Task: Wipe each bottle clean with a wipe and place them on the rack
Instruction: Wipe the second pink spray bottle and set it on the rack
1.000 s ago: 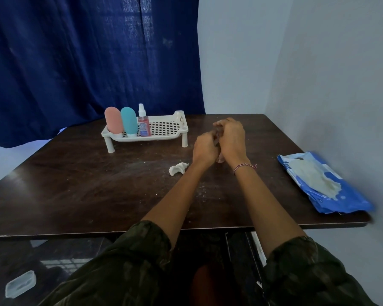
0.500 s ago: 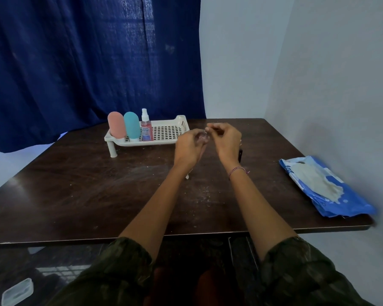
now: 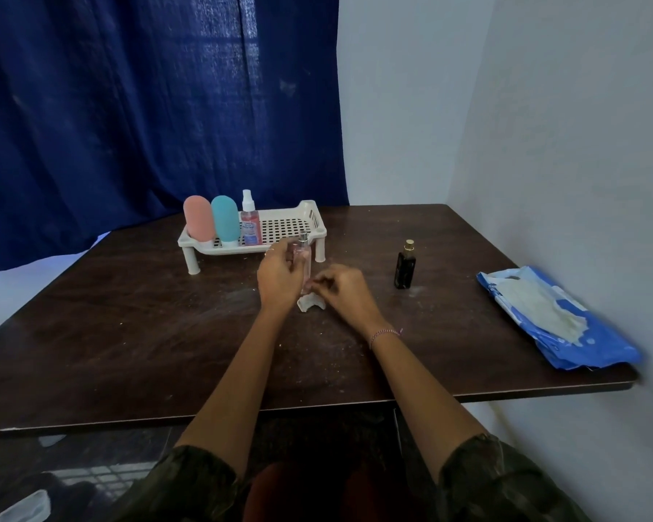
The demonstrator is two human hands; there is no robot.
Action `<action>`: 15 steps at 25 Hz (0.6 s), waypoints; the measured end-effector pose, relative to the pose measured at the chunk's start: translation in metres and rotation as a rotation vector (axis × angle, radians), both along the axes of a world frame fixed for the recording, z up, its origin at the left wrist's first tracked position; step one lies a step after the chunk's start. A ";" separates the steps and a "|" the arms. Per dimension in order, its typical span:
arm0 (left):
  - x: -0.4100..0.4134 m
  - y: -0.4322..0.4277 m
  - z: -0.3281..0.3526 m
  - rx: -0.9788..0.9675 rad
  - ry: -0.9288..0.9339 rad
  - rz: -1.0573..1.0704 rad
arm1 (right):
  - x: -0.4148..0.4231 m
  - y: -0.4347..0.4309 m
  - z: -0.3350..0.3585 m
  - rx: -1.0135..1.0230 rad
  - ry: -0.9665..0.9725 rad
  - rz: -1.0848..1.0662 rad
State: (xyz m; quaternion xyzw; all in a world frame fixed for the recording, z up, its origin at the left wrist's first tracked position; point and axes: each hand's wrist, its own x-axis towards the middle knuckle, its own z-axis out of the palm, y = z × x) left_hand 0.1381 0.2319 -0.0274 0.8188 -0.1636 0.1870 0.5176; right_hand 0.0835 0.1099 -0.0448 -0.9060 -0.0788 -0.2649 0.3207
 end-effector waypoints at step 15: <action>0.006 0.015 -0.014 -0.347 0.212 -0.213 | -0.004 -0.011 0.003 0.531 -0.027 0.000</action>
